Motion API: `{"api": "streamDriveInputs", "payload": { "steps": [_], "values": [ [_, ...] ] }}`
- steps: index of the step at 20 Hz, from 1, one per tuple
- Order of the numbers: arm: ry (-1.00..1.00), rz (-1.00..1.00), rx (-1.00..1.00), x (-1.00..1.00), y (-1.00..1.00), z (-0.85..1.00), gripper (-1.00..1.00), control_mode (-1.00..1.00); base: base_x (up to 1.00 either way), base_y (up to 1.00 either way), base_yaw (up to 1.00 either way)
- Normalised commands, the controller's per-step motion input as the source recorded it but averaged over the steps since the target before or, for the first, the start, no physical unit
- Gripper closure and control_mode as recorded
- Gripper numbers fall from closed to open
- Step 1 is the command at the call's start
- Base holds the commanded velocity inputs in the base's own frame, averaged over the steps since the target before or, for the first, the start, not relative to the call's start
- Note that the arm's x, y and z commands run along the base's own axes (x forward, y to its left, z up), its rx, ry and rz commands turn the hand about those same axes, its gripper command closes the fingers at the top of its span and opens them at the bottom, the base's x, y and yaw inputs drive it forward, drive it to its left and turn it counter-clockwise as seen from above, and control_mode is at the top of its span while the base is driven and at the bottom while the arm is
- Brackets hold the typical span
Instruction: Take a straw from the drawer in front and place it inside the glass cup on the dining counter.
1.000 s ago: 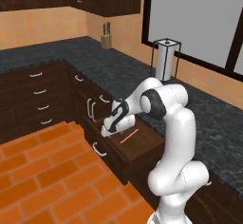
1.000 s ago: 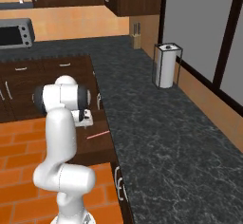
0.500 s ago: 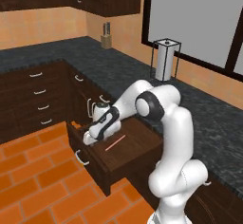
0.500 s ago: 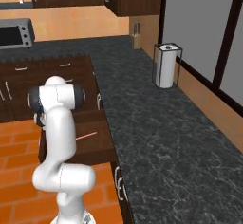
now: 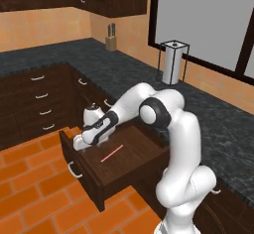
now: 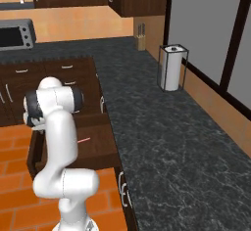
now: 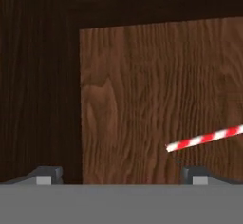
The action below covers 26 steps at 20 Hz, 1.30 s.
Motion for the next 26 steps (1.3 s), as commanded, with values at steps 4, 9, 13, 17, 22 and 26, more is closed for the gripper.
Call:
{"api": "streamDriveInputs", "payload": {
  "steps": [4,9,13,17,22,26],
  "values": [
    [0.00,-0.30,-0.07,0.21,-0.80,0.06,-1.00,-1.00,0.00,0.00,0.00],
    [0.00,-0.24,-0.03,0.21,-0.68,-0.03,-1.00,-1.00,0.00,0.00,0.00],
    [0.00,-0.21,0.00,0.11,-0.55,-0.23,-1.00,-1.00,0.00,0.00,0.00],
    [0.00,-0.19,0.00,0.12,-0.46,-0.42,-1.00,-1.00,0.00,0.00,0.00],
    [0.00,-0.15,0.00,0.45,-0.16,-0.39,-1.00,-1.00,0.00,0.00,0.00],
    [0.00,-0.14,0.00,0.39,0.00,-0.33,-1.00,-1.00,0.00,0.00,0.00]
  ]
}}
